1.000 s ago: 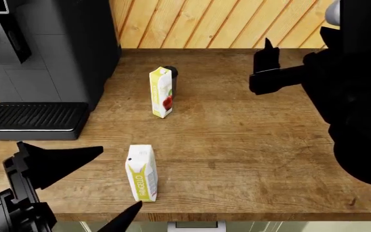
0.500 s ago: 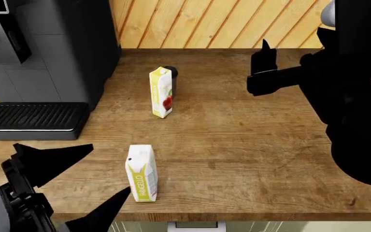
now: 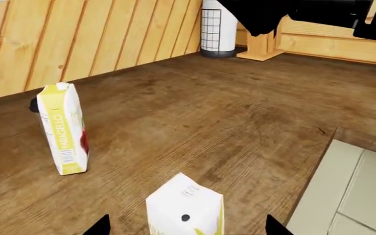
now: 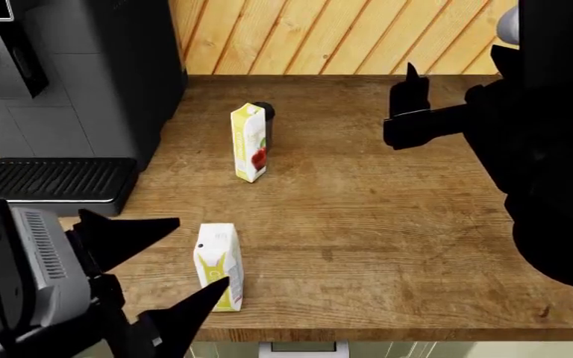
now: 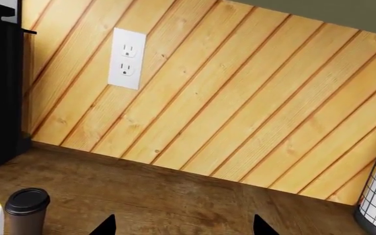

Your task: Move the drinks to the dining counter.

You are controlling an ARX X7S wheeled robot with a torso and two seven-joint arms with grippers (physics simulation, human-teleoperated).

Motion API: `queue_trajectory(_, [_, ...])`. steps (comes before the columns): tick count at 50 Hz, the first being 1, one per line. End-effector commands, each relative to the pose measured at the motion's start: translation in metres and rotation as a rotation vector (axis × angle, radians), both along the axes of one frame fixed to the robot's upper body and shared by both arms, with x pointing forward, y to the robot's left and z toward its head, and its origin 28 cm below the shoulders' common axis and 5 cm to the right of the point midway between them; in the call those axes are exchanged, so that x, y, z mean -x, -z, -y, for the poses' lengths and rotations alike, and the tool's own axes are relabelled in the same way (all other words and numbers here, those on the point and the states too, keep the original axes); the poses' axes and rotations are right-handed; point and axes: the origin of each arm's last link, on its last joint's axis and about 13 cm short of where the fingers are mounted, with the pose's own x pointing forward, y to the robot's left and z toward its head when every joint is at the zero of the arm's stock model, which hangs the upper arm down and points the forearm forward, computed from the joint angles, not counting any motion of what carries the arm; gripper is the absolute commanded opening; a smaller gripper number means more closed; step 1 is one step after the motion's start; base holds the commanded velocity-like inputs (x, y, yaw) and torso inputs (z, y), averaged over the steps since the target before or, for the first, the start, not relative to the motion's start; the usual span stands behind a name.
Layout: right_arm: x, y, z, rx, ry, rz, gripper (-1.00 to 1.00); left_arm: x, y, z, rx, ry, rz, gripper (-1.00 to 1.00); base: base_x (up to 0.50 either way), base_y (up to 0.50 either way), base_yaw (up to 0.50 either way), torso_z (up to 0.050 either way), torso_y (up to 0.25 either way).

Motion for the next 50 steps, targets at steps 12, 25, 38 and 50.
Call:
queue_trajectory(12, [-0.001,0.002,0.002,0.004,0.001,-0.006,1.0,-0.016,0.008,0.002,0.003,0.025,-0.03,1.0,0.0,0.0,0.0,0.0,0.0])
queue_trajectory(25, [-0.001,0.005,0.005,-0.004,0.007,-0.009,1.0,-0.022,0.011,0.006,-0.007,0.067,-0.056,1.0,0.0,0.0,0.0,0.0,0.0])
queue_trajectory(38, [-0.001,0.006,0.006,-0.005,0.012,-0.014,1.0,-0.03,0.013,0.007,-0.005,0.06,-0.055,1.0,0.0,0.0,0.0,0.0,0.0])
queue_trajectory(50, [-0.002,0.007,0.006,-0.004,0.014,-0.017,1.0,-0.038,0.018,0.011,-0.018,0.093,-0.069,1.0,0.0,0.0,0.0,0.0,0.0])
